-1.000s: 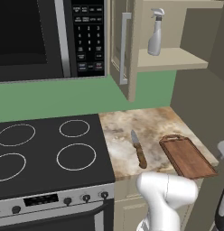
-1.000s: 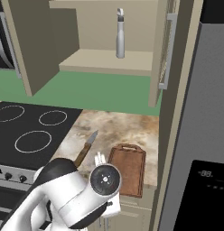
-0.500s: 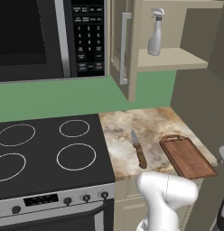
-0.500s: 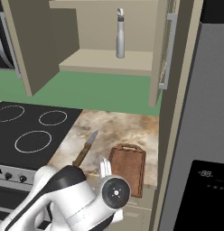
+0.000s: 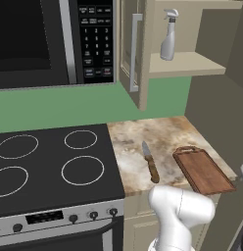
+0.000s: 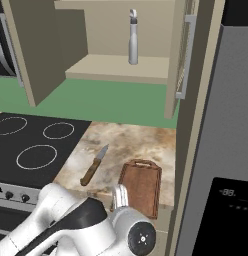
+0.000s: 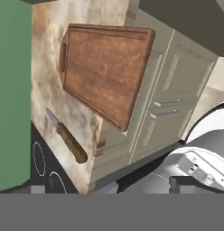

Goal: Move the cutting board and knife to the sink. Then move spray from the cabinet to the counter.

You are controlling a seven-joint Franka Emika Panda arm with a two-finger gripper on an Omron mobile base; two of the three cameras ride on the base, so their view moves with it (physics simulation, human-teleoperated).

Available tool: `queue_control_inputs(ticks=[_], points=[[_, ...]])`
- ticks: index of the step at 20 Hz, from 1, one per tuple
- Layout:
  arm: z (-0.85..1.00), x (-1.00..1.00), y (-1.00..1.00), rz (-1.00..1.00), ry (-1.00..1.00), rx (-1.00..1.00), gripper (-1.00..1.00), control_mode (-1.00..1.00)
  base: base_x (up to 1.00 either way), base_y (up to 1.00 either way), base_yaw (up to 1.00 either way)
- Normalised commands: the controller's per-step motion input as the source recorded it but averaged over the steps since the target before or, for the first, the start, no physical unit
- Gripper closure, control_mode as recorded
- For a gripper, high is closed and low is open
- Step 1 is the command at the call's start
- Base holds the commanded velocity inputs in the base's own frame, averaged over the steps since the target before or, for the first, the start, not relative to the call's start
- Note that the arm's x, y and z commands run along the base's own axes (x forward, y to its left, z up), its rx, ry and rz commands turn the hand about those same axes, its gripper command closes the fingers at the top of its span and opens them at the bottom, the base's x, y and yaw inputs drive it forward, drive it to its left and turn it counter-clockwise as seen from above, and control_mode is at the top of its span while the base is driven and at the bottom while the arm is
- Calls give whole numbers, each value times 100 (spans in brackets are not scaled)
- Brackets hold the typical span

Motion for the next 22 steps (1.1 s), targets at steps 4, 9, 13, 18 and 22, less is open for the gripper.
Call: queue_control_inputs(ticks=[4,9,13,18,22], points=[[-15,7,-2,0,-11,9,-100,-100,0,0,0],[-13,13,-3,0,-8,10,-100,-100,0,0,0],[-15,20,-4,0,-6,9,-100,-100,0,0,0],[-20,8,-12,0,-9,9,-100,-100,0,0,0],[-24,3,-13,0,-8,7,-100,-100,0,0,0]])
